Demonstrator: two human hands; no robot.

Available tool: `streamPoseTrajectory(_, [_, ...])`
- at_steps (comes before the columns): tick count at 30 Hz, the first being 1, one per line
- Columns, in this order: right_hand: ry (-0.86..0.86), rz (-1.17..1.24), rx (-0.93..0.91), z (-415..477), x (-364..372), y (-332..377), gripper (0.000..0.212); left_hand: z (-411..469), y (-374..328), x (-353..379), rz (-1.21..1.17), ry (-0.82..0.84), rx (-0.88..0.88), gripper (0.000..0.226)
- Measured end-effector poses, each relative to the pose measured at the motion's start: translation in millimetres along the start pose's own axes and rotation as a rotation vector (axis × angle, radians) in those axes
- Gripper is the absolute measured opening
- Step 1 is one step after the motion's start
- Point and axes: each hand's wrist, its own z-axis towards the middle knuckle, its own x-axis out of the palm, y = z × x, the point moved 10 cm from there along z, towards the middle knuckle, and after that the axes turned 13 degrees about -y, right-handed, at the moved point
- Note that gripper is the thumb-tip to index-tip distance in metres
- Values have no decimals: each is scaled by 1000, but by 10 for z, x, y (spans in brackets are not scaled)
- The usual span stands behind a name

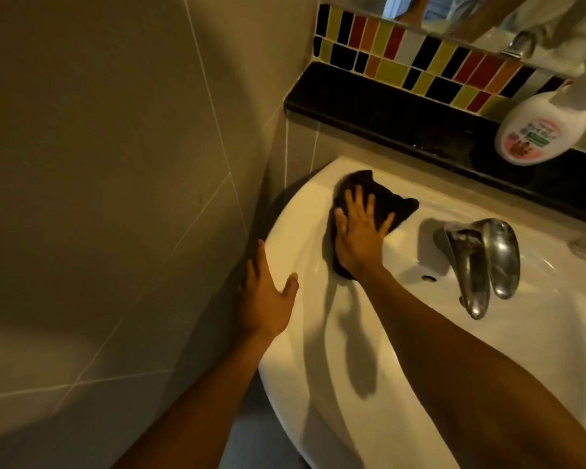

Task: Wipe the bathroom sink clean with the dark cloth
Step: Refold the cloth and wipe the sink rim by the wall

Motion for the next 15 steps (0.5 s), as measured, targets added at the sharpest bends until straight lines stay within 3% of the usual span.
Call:
streamPoseTrajectory(9, [2, 52, -238, 264, 159, 531, 54, 20, 6, 12, -10, -12, -5, 89])
streamPoseTrajectory(15, [264, 104, -465, -216, 291, 778, 55, 2, 69, -27, -200, 7, -119, 82])
